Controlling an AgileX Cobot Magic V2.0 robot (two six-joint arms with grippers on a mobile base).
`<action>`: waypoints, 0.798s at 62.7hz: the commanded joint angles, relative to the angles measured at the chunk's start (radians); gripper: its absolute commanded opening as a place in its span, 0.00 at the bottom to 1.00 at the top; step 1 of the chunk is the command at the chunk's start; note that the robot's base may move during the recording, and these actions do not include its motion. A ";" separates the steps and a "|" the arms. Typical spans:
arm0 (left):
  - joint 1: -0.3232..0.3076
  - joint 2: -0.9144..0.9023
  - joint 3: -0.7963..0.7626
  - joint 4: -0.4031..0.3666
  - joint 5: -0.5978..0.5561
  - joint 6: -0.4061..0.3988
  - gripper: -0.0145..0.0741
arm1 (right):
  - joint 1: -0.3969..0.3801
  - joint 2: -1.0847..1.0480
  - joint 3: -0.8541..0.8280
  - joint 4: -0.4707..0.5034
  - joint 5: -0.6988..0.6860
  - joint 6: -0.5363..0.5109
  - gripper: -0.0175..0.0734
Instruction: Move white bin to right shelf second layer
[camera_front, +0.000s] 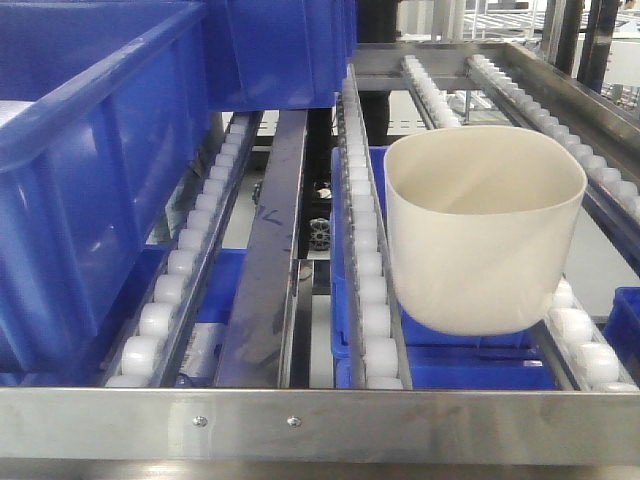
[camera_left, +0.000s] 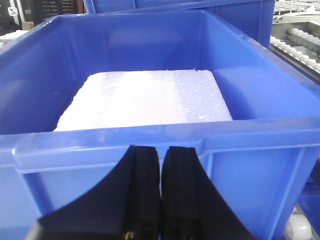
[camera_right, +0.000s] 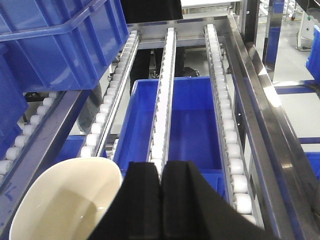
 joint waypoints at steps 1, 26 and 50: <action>-0.005 -0.014 0.037 -0.006 -0.085 -0.003 0.26 | -0.015 -0.045 -0.009 -0.009 -0.078 -0.004 0.25; -0.005 -0.014 0.037 -0.006 -0.085 -0.003 0.26 | -0.117 -0.454 0.381 -0.011 -0.151 -0.004 0.25; -0.005 -0.014 0.037 -0.006 -0.085 -0.003 0.26 | -0.117 -0.557 0.483 -0.061 -0.164 -0.005 0.25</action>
